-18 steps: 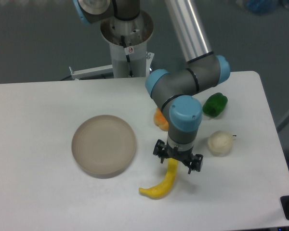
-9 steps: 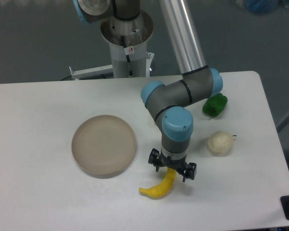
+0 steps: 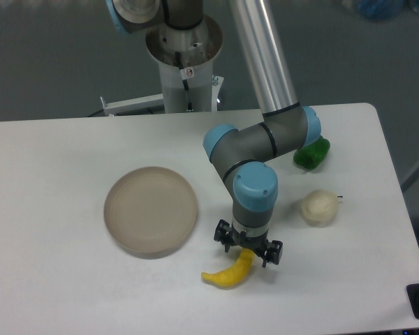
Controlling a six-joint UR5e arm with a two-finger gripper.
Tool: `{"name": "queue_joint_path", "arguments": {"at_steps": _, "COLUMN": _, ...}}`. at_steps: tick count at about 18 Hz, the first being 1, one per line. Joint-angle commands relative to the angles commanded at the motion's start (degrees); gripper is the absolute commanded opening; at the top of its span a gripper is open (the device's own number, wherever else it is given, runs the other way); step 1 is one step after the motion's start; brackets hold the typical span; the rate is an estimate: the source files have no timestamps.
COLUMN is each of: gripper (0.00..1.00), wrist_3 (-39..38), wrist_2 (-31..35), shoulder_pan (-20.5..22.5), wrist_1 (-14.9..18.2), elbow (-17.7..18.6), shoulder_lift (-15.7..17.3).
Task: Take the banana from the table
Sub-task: 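Close the gripper around the banana's middle, then lift the grasped banana up off the table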
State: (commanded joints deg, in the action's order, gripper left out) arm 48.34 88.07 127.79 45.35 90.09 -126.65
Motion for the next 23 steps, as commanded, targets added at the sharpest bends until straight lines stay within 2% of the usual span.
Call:
{"name": "queue_joint_path", "arguments": {"at_steps": 2, "gripper": 0.46, "wrist_3": 0.00, "wrist_2": 0.09, "shoulder_pan": 0.00, "wrist_1": 0.00, "elbow": 0.00, "shoulder_lift": 0.00}}
{"name": "queue_joint_path", "arguments": {"at_steps": 3, "gripper": 0.40, "wrist_3": 0.09, "wrist_2": 0.00, "shoulder_pan": 0.00, "wrist_1": -0.09, "elbow": 0.00, "shoulder_lift": 0.00}}
{"name": "queue_joint_path", "arguments": {"at_steps": 6, "gripper": 0.35, "wrist_3": 0.00, "wrist_2": 0.17, "shoulder_pan": 0.00, "wrist_1": 0.00, "elbow": 0.09, "shoulder_lift": 0.35}}
{"name": "queue_joint_path", "arguments": {"at_steps": 7, "gripper": 0.28, "wrist_3": 0.09, "wrist_2": 0.18, "shoulder_pan": 0.00, "wrist_1": 0.00, "elbow": 0.09, "shoulder_lift": 0.53}}
{"name": "queue_joint_path", "arguments": {"at_steps": 11, "gripper": 0.24, "wrist_3": 0.09, "wrist_2": 0.18, "shoulder_pan": -0.09, "wrist_1": 0.00, "elbow": 0.00, "shoulder_lift": 0.62}}
{"name": "queue_joint_path", "arguments": {"at_steps": 13, "gripper": 0.22, "wrist_3": 0.61, "wrist_2": 0.52, "shoulder_pan": 0.00, "wrist_1": 0.00, "elbow": -1.22, "shoulder_lift": 1.23}}
{"name": "queue_joint_path", "arguments": {"at_steps": 17, "gripper": 0.22, "wrist_3": 4.92, "wrist_2": 0.53, "shoulder_pan": 0.61, "wrist_1": 0.35, "elbow": -2.64, "shoulder_lift": 3.68}}
{"name": "queue_joint_path", "arguments": {"at_steps": 20, "gripper": 0.22, "wrist_3": 9.03, "wrist_2": 0.53, "shoulder_pan": 2.72, "wrist_1": 0.44, "elbow": -3.25, "shoulder_lift": 5.71}}
{"name": "queue_joint_path", "arguments": {"at_steps": 23, "gripper": 0.22, "wrist_3": 14.67, "wrist_2": 1.31, "shoulder_pan": 3.77, "wrist_1": 0.70, "elbow": -5.35, "shoulder_lift": 6.33}}
